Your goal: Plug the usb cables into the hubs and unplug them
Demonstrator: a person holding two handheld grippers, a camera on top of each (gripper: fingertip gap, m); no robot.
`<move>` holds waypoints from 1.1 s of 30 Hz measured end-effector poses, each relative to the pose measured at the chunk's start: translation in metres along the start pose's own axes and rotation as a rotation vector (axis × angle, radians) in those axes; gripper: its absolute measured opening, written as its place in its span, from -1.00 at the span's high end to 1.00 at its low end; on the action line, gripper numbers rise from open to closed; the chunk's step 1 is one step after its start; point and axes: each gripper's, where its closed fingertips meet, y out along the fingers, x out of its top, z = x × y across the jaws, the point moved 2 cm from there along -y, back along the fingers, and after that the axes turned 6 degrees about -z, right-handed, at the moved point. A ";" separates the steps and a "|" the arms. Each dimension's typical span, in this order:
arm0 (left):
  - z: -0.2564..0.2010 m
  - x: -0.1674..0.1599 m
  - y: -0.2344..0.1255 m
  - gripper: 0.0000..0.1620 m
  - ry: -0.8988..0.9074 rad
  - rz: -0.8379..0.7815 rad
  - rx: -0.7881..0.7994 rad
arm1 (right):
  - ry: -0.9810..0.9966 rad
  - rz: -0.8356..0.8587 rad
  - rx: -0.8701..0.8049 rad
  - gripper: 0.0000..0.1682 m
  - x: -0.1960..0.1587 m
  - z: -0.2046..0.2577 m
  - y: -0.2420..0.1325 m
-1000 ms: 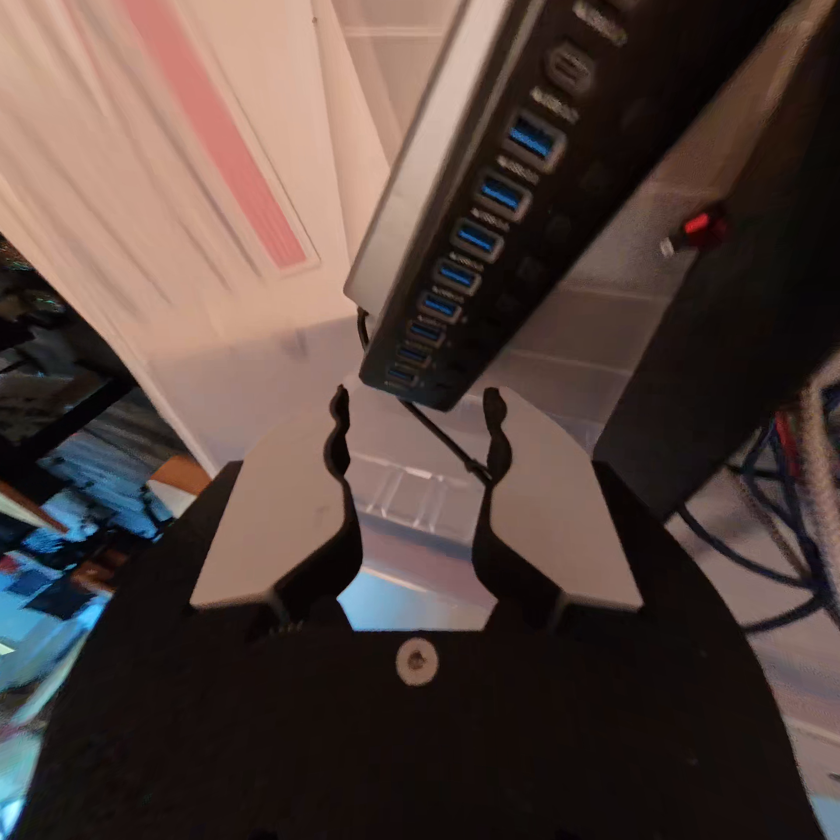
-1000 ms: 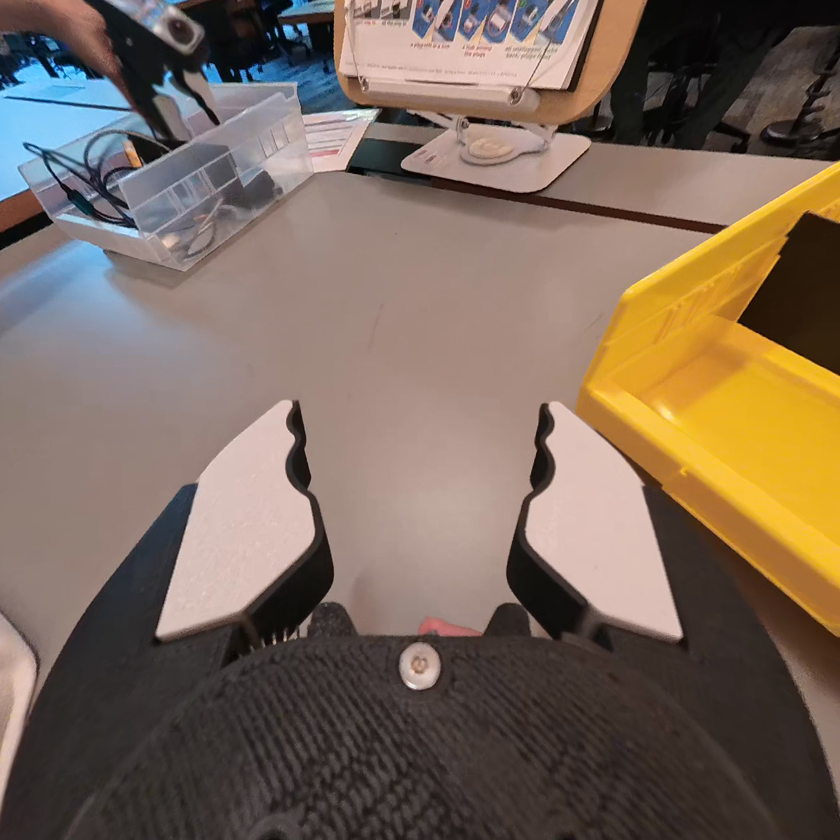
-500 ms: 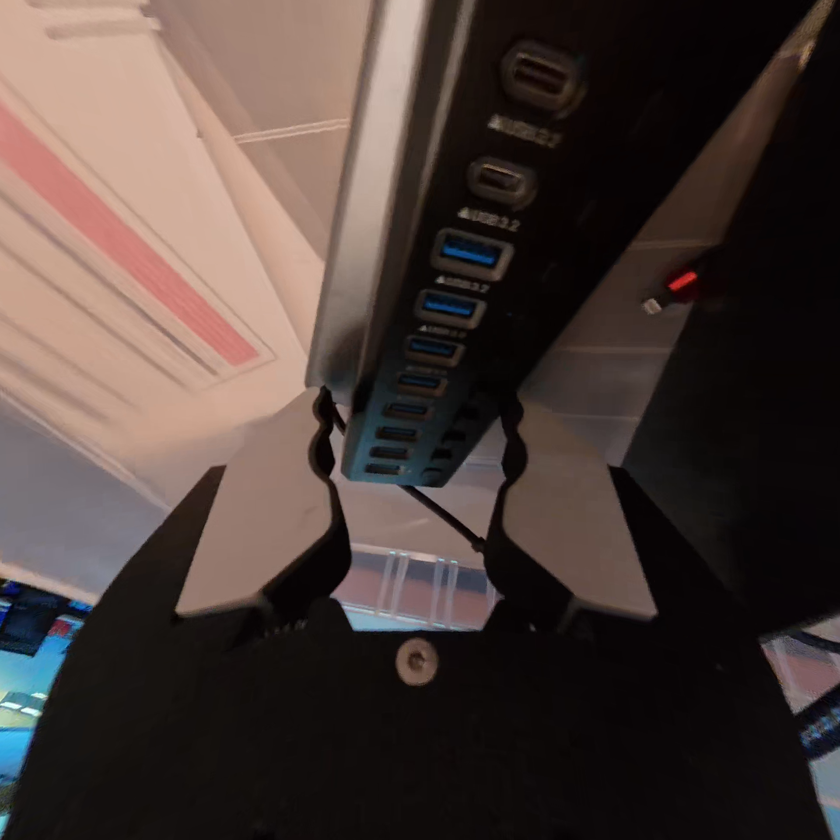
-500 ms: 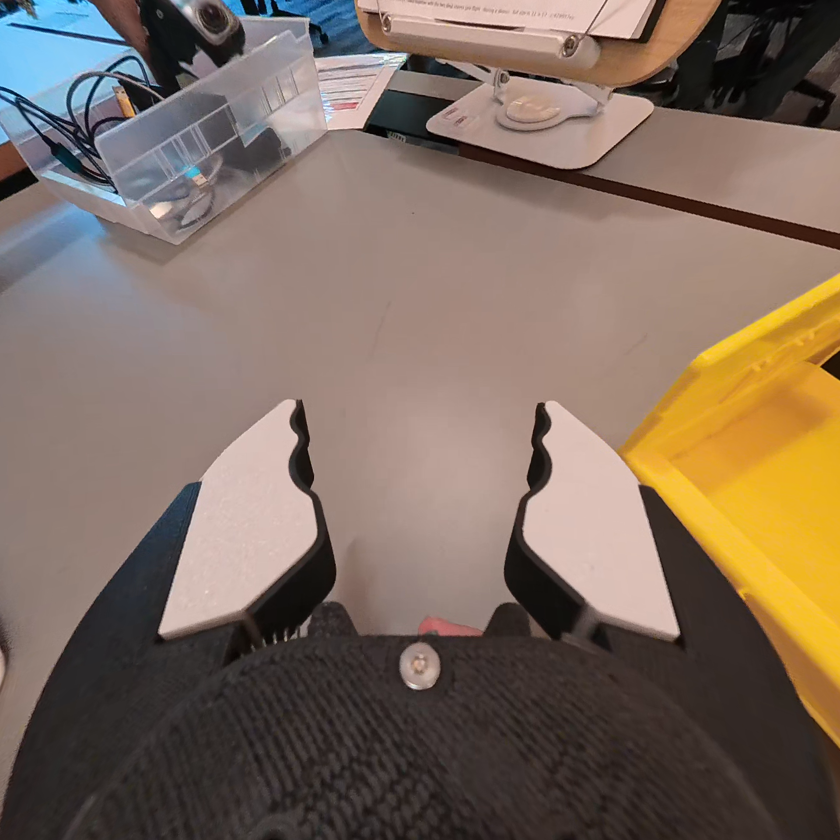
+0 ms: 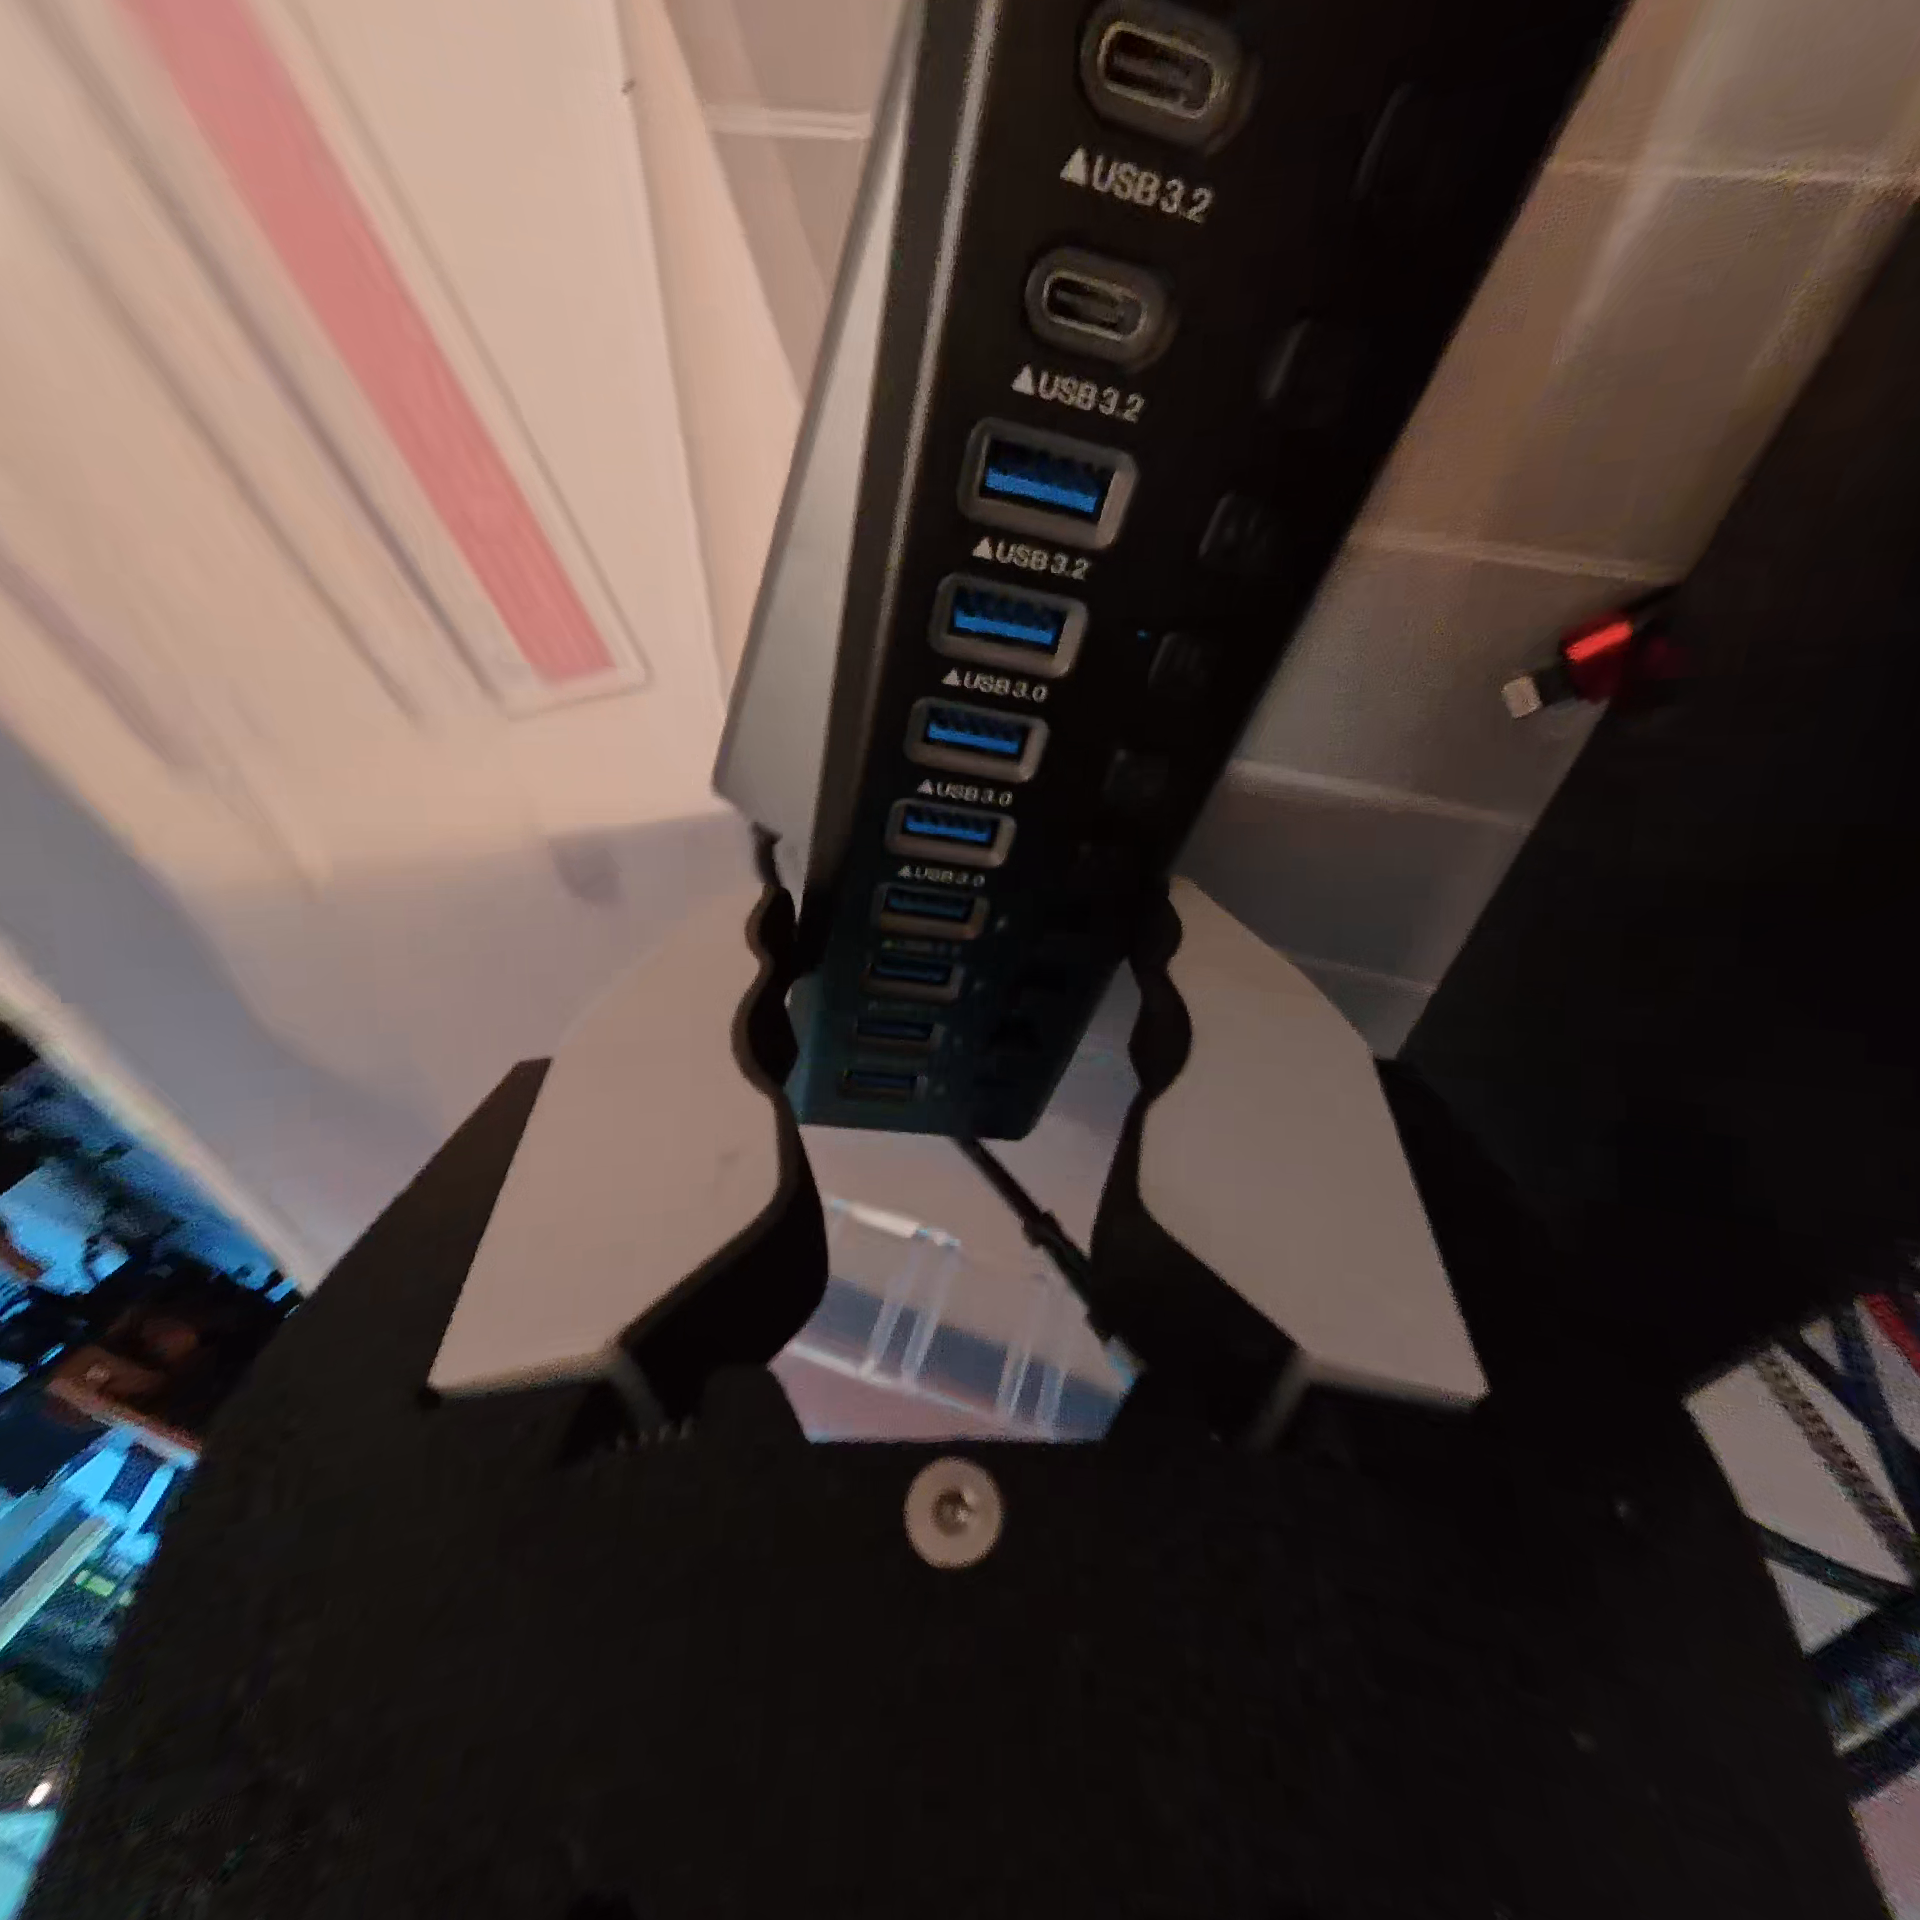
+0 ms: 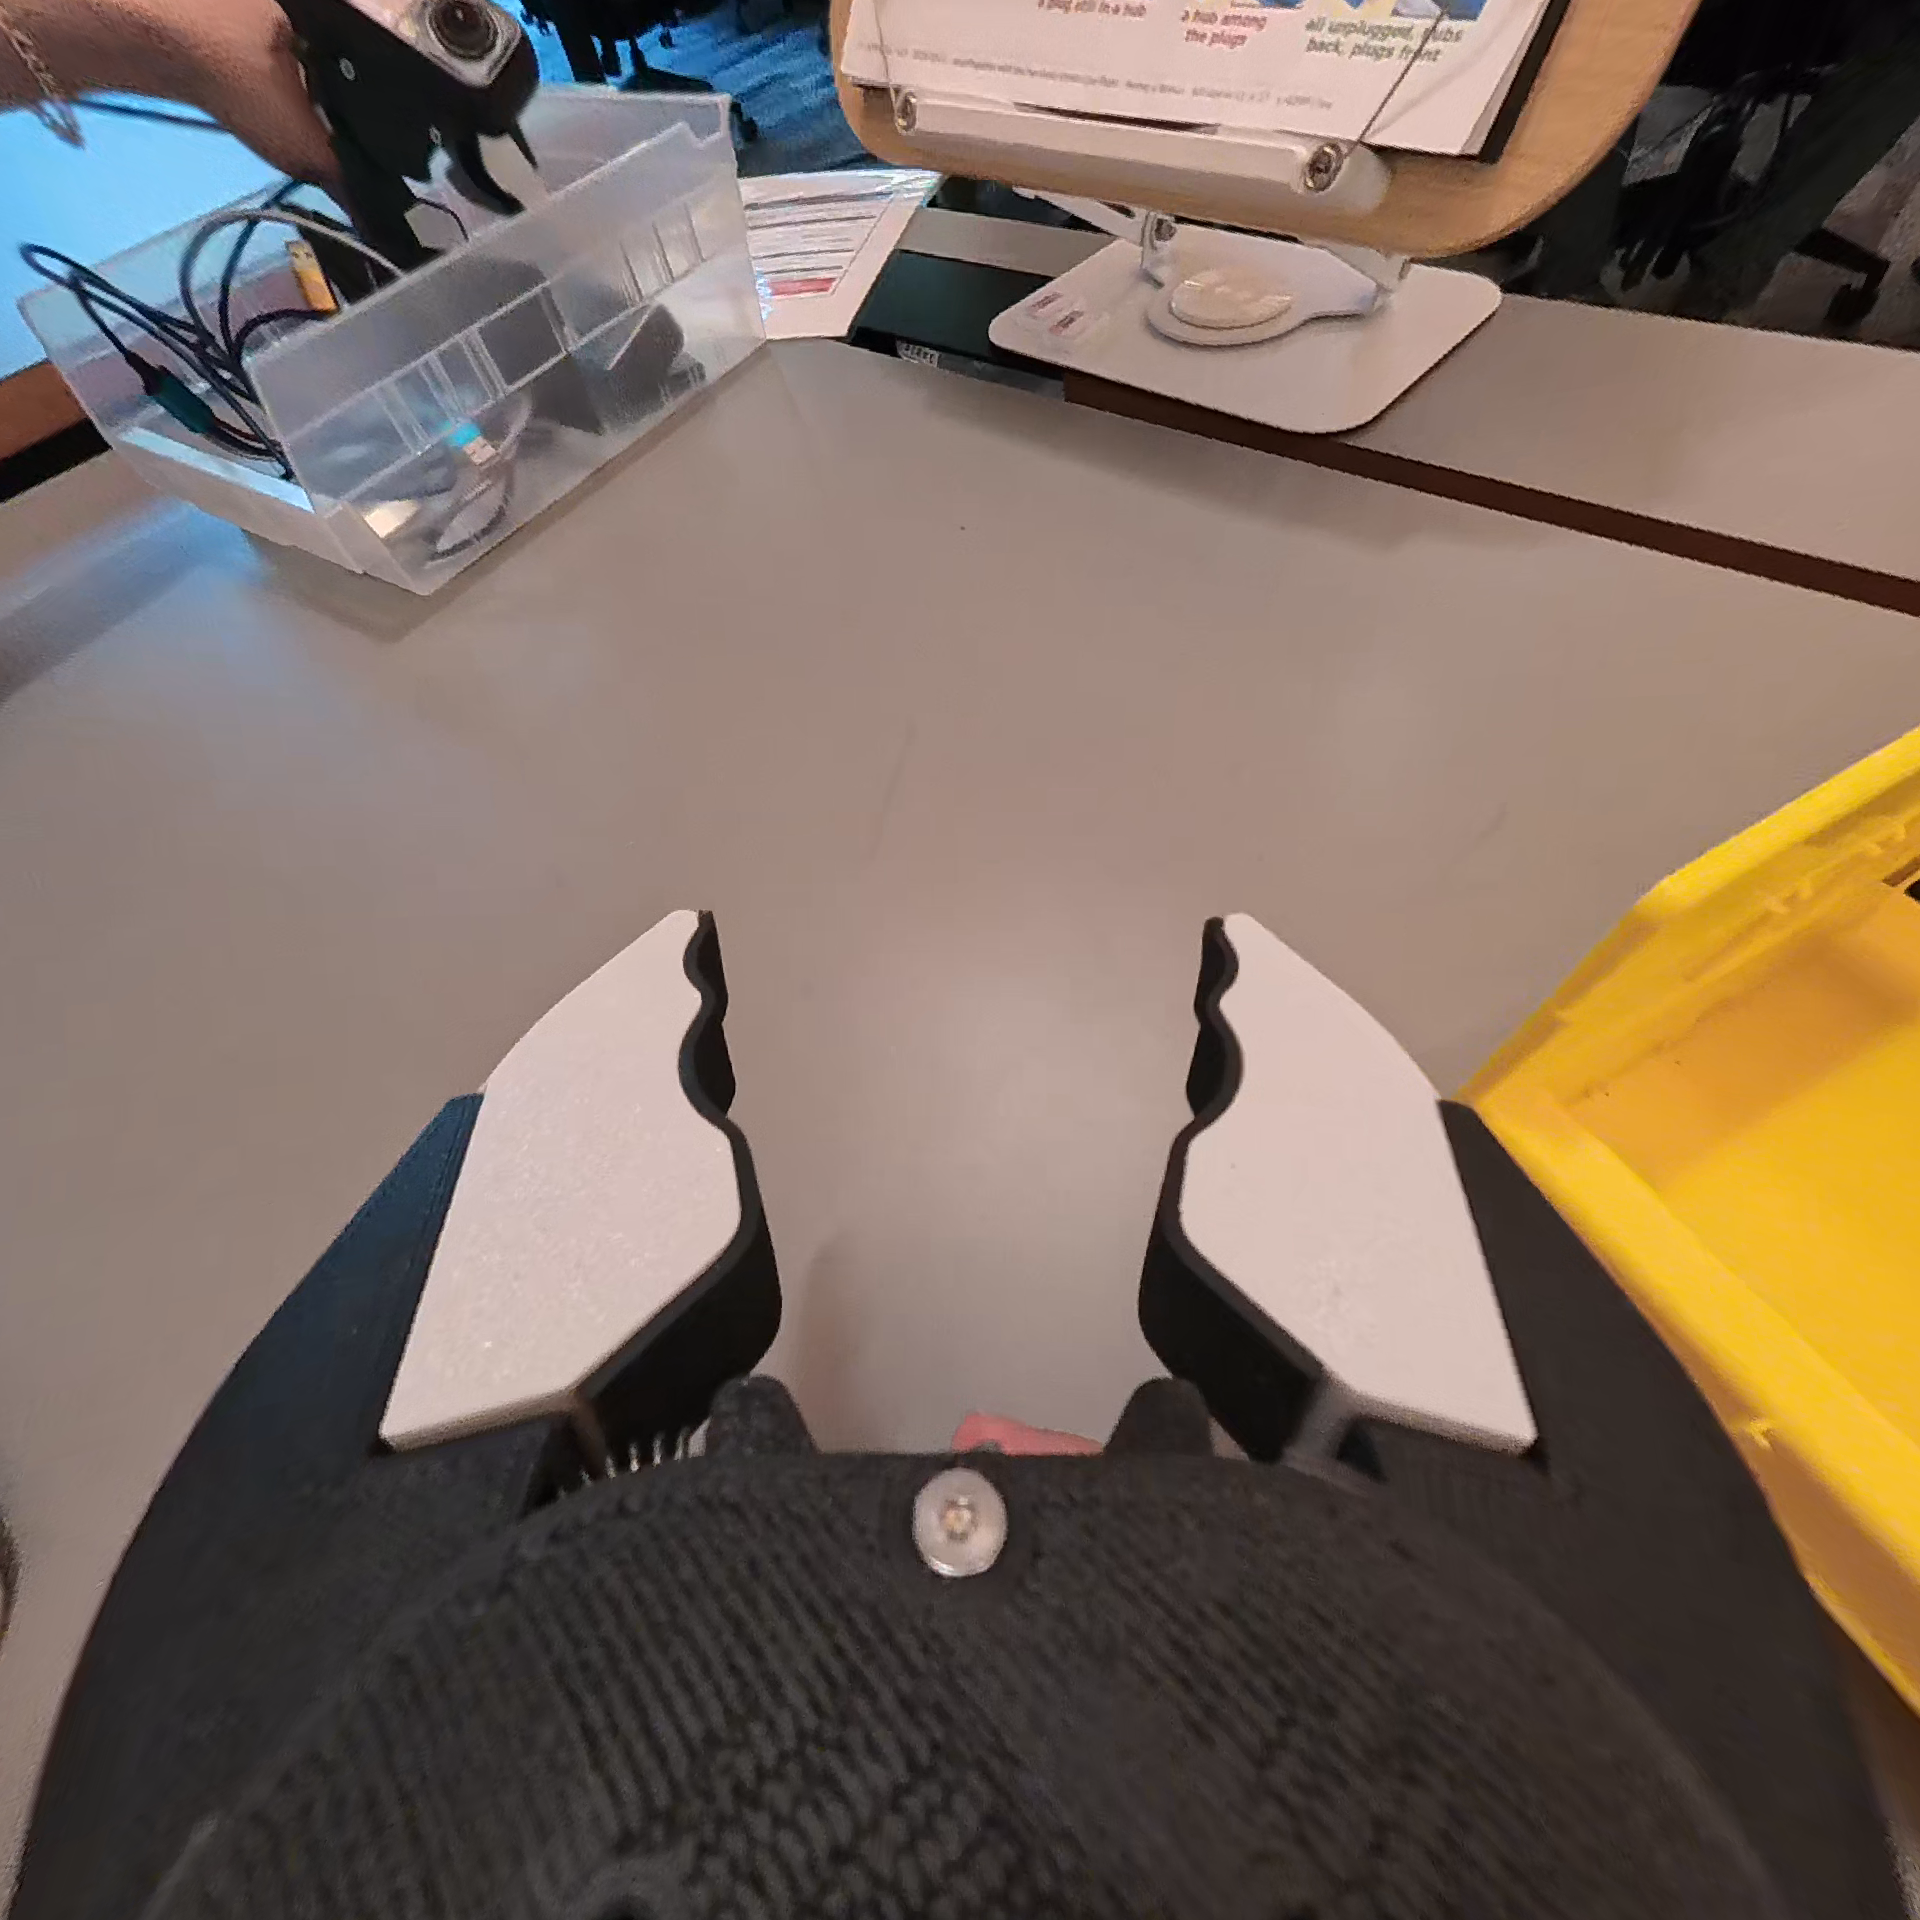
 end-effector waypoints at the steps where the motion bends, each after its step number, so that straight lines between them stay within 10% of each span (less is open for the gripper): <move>1: 0.003 -0.002 -0.004 0.22 -0.008 -0.003 0.033 | -0.017 0.004 -0.004 -0.04 0.001 0.001 -0.001; 20: 0.016 0.021 -0.071 0.25 -0.232 -0.317 0.122 | -0.019 -0.026 -0.023 0.01 0.007 0.010 -0.012; 33: -0.015 0.068 -0.209 0.26 -0.362 -0.912 0.187 | 0.055 -0.251 0.238 -0.01 0.052 0.073 0.054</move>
